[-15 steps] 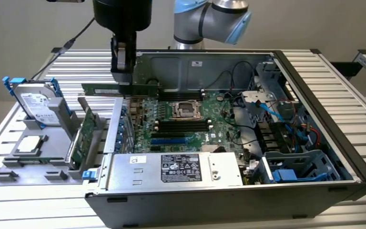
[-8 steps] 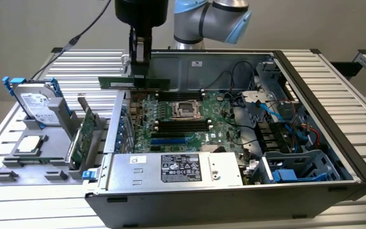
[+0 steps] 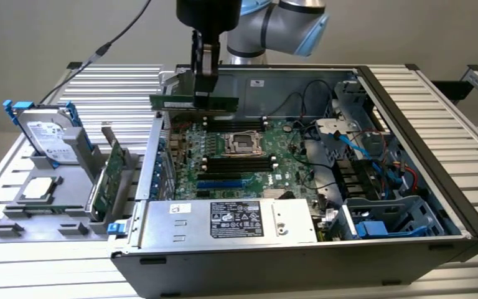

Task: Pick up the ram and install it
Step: 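Pick up the ram and move it above insertion slot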

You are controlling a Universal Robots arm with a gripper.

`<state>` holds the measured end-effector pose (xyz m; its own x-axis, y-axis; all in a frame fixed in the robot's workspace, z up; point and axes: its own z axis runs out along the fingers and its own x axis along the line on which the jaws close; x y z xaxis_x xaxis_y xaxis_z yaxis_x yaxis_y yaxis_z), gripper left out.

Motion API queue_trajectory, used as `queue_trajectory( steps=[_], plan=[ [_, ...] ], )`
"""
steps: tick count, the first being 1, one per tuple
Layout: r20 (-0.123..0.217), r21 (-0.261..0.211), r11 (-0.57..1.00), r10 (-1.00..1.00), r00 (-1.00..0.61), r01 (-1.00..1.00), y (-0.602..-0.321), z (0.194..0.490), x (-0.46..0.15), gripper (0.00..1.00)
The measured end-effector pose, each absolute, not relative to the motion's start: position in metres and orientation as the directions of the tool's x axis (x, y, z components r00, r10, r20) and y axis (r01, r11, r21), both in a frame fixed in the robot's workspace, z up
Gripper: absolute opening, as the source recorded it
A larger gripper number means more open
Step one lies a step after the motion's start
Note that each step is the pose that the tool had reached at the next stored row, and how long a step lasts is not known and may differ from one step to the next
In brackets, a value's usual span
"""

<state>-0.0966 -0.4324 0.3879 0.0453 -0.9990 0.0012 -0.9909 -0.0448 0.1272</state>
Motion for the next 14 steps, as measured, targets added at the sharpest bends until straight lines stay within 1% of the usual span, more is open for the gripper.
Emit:
queue_trajectory(
  steps=[14],
  plan=[
    [0.001,0.126,-0.045,-0.999,0.045,-0.991,-0.403,0.383,-0.045,0.14]
  ],
)
